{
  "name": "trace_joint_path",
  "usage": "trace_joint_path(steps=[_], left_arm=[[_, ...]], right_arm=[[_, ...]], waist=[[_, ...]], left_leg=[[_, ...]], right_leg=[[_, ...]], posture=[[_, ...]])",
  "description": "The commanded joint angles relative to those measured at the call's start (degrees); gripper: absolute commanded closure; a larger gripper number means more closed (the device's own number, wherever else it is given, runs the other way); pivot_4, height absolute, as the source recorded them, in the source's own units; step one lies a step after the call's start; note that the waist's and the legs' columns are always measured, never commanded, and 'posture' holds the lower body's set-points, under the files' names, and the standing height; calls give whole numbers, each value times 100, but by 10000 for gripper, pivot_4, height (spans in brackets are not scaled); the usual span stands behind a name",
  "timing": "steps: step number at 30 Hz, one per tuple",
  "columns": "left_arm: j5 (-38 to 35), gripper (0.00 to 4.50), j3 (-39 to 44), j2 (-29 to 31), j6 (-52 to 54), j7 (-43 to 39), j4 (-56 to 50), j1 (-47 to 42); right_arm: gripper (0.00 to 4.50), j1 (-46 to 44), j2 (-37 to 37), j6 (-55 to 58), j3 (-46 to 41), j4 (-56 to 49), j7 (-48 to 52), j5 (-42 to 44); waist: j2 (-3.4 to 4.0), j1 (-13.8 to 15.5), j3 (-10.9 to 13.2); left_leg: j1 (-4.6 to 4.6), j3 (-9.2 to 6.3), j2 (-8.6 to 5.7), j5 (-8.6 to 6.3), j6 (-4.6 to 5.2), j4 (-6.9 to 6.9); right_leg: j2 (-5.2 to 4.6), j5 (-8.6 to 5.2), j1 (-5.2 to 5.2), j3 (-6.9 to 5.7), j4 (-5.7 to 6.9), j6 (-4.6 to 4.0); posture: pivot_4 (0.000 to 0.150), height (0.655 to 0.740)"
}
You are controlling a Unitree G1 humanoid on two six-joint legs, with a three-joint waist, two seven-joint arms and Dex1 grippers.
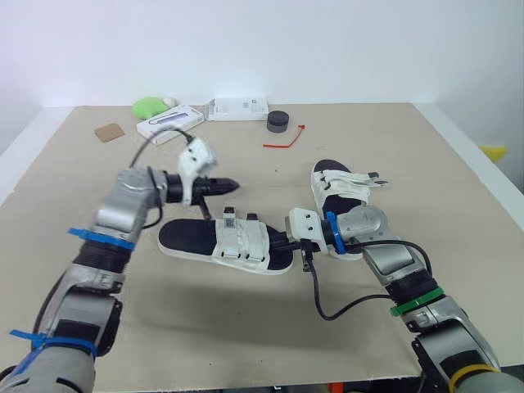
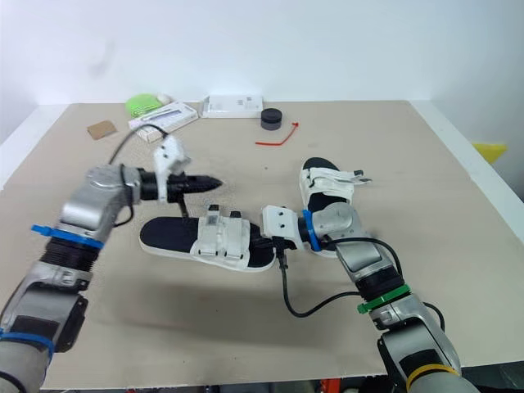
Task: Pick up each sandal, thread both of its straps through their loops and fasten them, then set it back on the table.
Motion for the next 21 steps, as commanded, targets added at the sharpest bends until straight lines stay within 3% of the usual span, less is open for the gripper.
trace_joint_path(steps=[1, 5, 7, 13, 17, 18, 21], left_arm=[[-72, 27162, 204, 326, -478, -252, -709, 719], [139, 6672, 281, 748, -1220, -449, -931, 1570], [124, 938, 309, 870, -1421, -561, -972, 1809], [488, 938, -23, 898, -2279, -694, -768, 1928], [579, 0, -151, 671, -2415, -611, -606, 1747], [609, 0, -191, 614, -2436, -605, -555, 1691], [659, 0, -283, 485, -2541, -590, -345, 1523]], right_arm=[[45000, 91, -56, 38, 47, 12, 34, -66], [45000, 103, -95, 25, 27, 13, 50, -47], [45000, 102, -110, 15, 23, 25, 59, -41], [45000, 126, -109, 132, -37, -71, 83, 88], [31836, 271, -199, 351, -238, -427, 162, 392], [25760, 339, -268, 386, -301, -548, 212, 467], [15244, 586, -478, 679, -573, -996, 323, 871]], waist=[[3, -5, -2], [1, 9, 0], [-1, 15, 0], [-1, 22, 0], [-1, 27, 0], [-1, 26, 0], [0, 28, 1]], left_leg=[[2, 3, -1, -1, 0, -3], [3, 7, -1, -2, 1, -4], [2, 5, -1, -1, 1, -3], [2, 3, -1, 1, 2, 0], [-1, 3, -3, 0, 3, 0], [-3, 0, -3, -2, 6, 0], [-9, -2, -5, -6, 12, -1]], right_leg=[[-5, 0, 1, 0, 0, 1], [-12, -1, -1, -4, -2, -1], [-11, -2, -1, -9, -2, -1], [-11, -15, 2, -15, -2, 19], [-12, -3, 2, -13, -3, -1], [-11, -4, 2, -14, -3, -1], [-13, -5, -1, -15, -4, 1]], posture=[[1500, 7400], [1500, 7400], [1500, 7400], [1500, 7400], [1500, 7400], [1500, 7400], [1500, 7400]])
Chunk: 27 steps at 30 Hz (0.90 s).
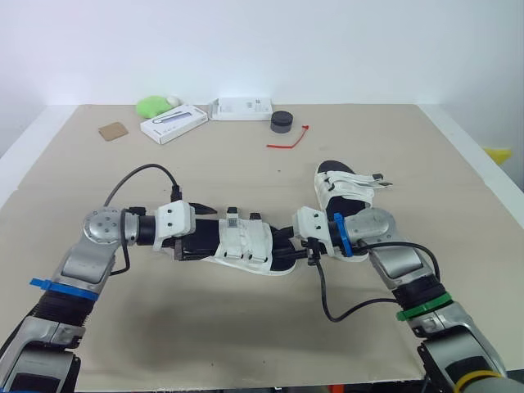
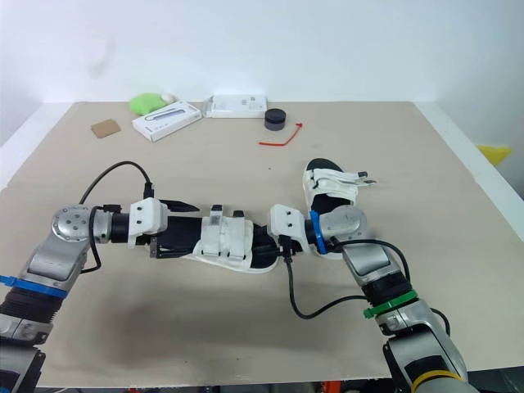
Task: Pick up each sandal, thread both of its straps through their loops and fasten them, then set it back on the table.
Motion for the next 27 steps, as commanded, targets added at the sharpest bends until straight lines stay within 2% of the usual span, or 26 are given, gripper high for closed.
trace_joint_path(steps=[1, 2, 3, 4, 12, 19, 21, 23, 25, 26, 27], left_arm=[[119, 0, -44, -104, -219, 39, 284, -250], [141, 0, -60, -135, -268, 36, 389, -320], [157, 0, -67, -156, -305, 29, 476, -371], [166, 0, -67, -167, -334, 19, 531, -396], [365, 0, -324, -580, -906, -1, 1265, -791], [290, 0, -366, -816, -960, -85, 1299, -826], [217, 4153, -334, -889, -763, -82, 1297, -848], [73, 10118, -235, -1003, -470, -40, 1334, -883], [13, 18773, -139, -1093, -208, 64, 1400, -955], [4, 20413, -104, -1121, -113, 118, 1426, -991], [-26, 25979, -71, -1145, 12, 157, 1442, -1026]], right_arm=[[11336, 272, -289, 324, -443, -654, 238, 607], [7546, 352, -365, 381, -548, -782, 281, 750], [1854, 415, -425, 436, -628, -879, 299, 859], [199, 453, -459, 481, -667, -943, 297, 923], [199, 577, -599, 1866, -1623, -1719, 161, 2619], [199, 612, -549, 2005, -1758, -2034, -43, 2906], [0, 638, -595, 2019, -1783, -2093, -58, 2943], [0, 666, -640, 2016, -1811, -2118, -69, 2939], [0, 708, -692, 1980, -1828, -2118, -51, 2901], [0, 718, -707, 1960, -1828, -2110, -47, 2883], [0, 727, -718, 1952, -1830, -2099, -59, 2875]], waist=[[2, 13, 1], [2, 14, 2], [2, 14, 2], [2, 9, 2], [2, 21, 2], [2, 34, 2], [2, 48, 2], [2, 67, 2], [2, 73, 2], [2, 83, 2], [1, 87, 3]], left_leg=[[-1, -3, -1, -1, 1, 0], [-7, -6, -4, -1, 1, 0], [-7, -6, -6, -1, 2, 0], [-9, -7, -6, -2, 2, 1], [-9, -7, -6, -2, 3, 7], [-14, -7, -7, -4, 7, 9], [-15, -6, -10, -6, 9, 10], [-17, -6, -12, -7, 13, 12], [-20, -7, -12, -8, 13, 14], [-20, -7, -12, -8, 14, 14], [-21, -8, -12, -8, 15, 14]], right_leg=[[0, -1, 0, -1, 0, 2], [-3, -2, -1, -2, -2, 4], [-4, -3, -3, -1, -3, 6], [-5, -3, -3, -1, -3, 6], [-2, -4, 0, -2, -3, 9], [-4, -6, -1, 0, -5, 16], [-8, -7, -1, 1, -5, 19], [-10, -8, -2, 1, -6, 21], [-10, -8, -3, 0, -6, 21], [-10, -8, -4, 0, -6, 21], [-9, -8, -4, -1, -6, 21]], posture=[[1500, 7400], [1500, 7400], [1500, 7400], [1500, 7400], [1500, 7400], [1500, 7400], [1500, 7400], [1500, 7400], [1500, 7400], [1500, 7400], [1500, 7400]])
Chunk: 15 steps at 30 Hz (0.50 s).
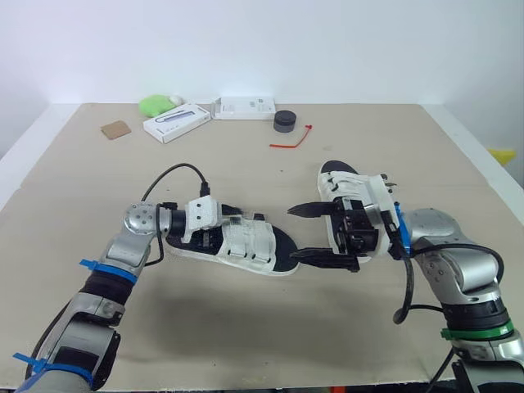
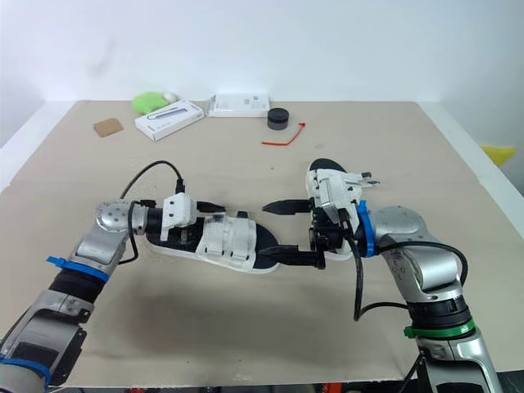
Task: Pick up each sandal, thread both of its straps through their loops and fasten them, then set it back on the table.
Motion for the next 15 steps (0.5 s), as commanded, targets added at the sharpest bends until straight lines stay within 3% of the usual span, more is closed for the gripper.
trace_joint_path(steps=[1, 2, 3, 6, 15], left_arm=[[-151, 30127, 225, -54, 377, 203, 38, -262], [-136, 32065, 240, -57, 418, 243, 62, -289], [-132, 37579, 245, -53, 452, 248, 65, -307], [-56, 44748, 302, 13, 519, 427, 13, -331], [494, 44748, 1141, 233, 1822, 3035, -77, -603]], right_arm=[[0, 4, -74, -80, -235, -164, -44, 87], [0, -7, -59, -53, -245, -145, -90, 105], [0, -15, -49, -32, -248, -132, -124, 118], [0, -25, 55, 144, -333, -108, -350, 287], [0, -159, 186, -8, -279, 165, -707, 23]], waist=[[0, 4, 0], [0, 4, 0], [0, 4, 0], [0, -2, 0], [-1, 2, 1]], left_leg=[[-1, -1, 1, 0, 0, 2], [-1, -1, 0, 0, 0, 2], [0, 0, 1, 0, 0, 3], [3, 4, 4, 0, 0, 3], [2, -3, 16, 0, 0, 3]], right_leg=[[1, 0, 0, -1, 0, 0], [1, 0, 0, -2, 0, 0], [2, 0, 0, -1, 1, 0], [6, 1, 0, 2, 1, 0], [16, 3, -4, -2, 3, -2]], posture=[[1500, 7400], [1500, 7400], [1500, 7400], [1500, 7400], [1500, 7400]])
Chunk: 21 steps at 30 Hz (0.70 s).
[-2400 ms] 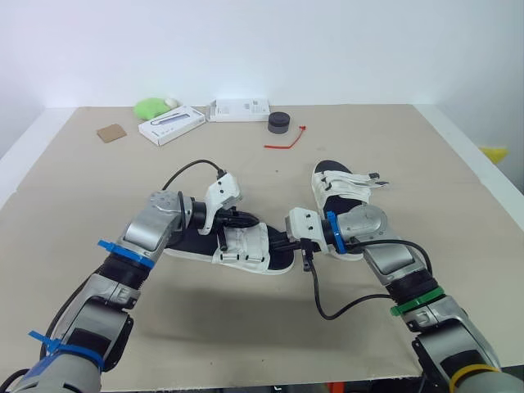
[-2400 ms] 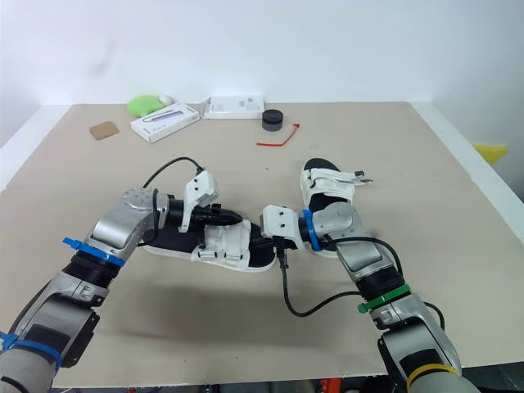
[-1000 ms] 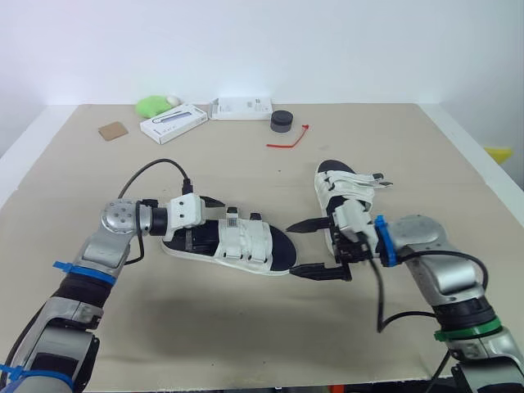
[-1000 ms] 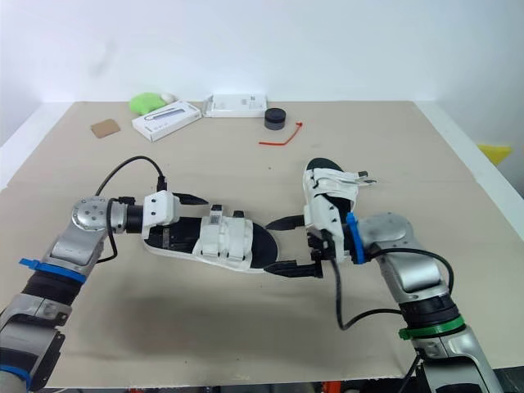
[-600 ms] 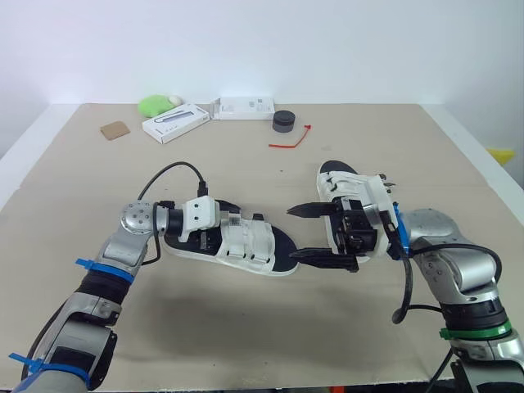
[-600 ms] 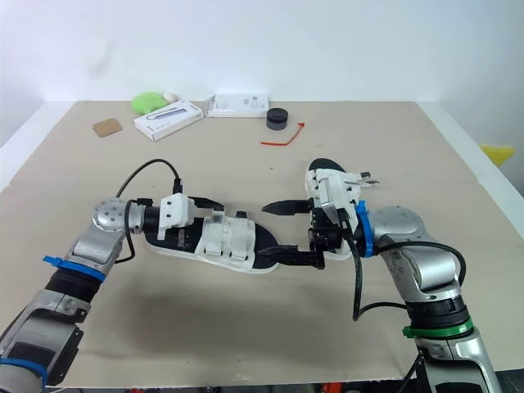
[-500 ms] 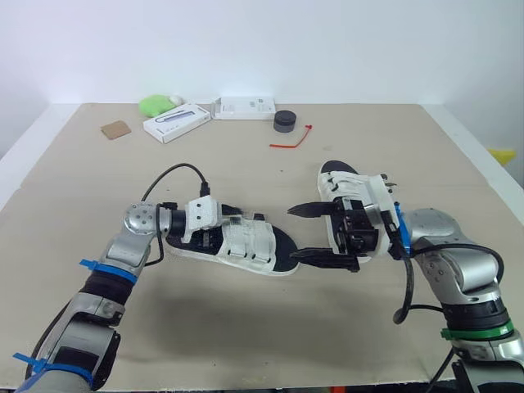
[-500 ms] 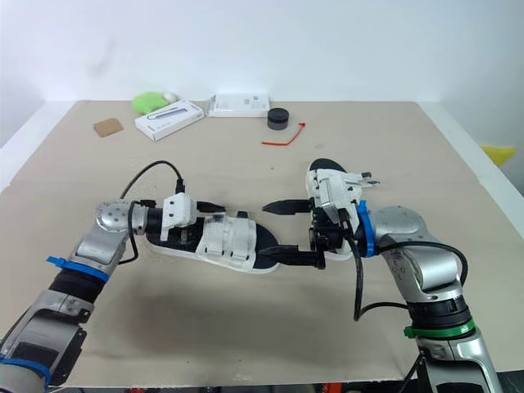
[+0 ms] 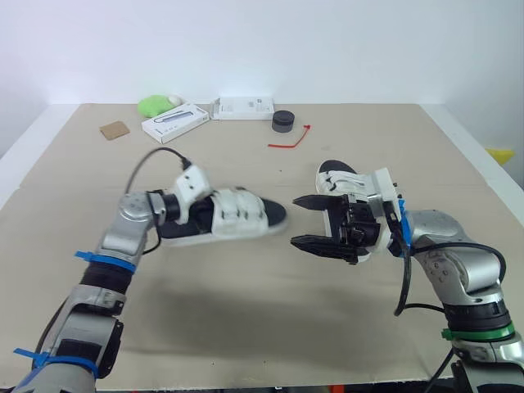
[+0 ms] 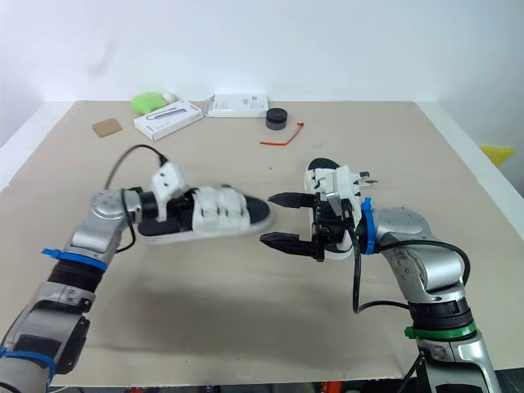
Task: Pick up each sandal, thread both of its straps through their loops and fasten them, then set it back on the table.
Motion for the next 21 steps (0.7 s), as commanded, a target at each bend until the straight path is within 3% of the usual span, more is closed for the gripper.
trace_joint_path(steps=[1, 6, 10, 13, 21], left_arm=[[250, 44748, 371, -1, 492, 1064, -162, -302], [460, 44748, 770, -460, 1547, 2723, -91, -545], [612, 44748, 978, -760, 2246, 3741, -145, -610], [887, 44748, 1160, -1024, 2797, 4773, -512, -493], [1069, 44748, 1035, -1408, 3457, 5319, -1167, -231]], right_arm=[[0, -209, 81, -270, -38, 114, -84, -177], [0, -436, 315, -593, 189, 486, -161, -562], [0, -596, 477, -714, 297, 667, -193, -732], [0, -714, 572, -819, 376, 811, -245, -925], [0, -819, 660, -929, 425, 1006, -253, -1127]], waist=[[0, 20, 0], [0, 51, 0], [-2, 52, -2], [-2, 46, -2], [-2, 52, -2]], left_leg=[[-1, -1, -1, 0, 0, 0], [-16, -5, -15, -2, -3, 0], [-99, 2, -27, -1, -5, 17], [-108, 2, -30, 1, -9, 17], [-107, -10, -40, 12, -31, 18]], right_leg=[[-1, 2, 0, -1, 0, -3], [-26, 12, -9, -8, 0, -1], [-79, 34, -88, -30, 22, -1], [-86, 36, -101, -33, 24, -2], [-95, 40, -97, -44, 14, -4]], posture=[[1500, 7400], [1500, 7400], [1500, 7400], [1500, 7400], [1500, 7400]])
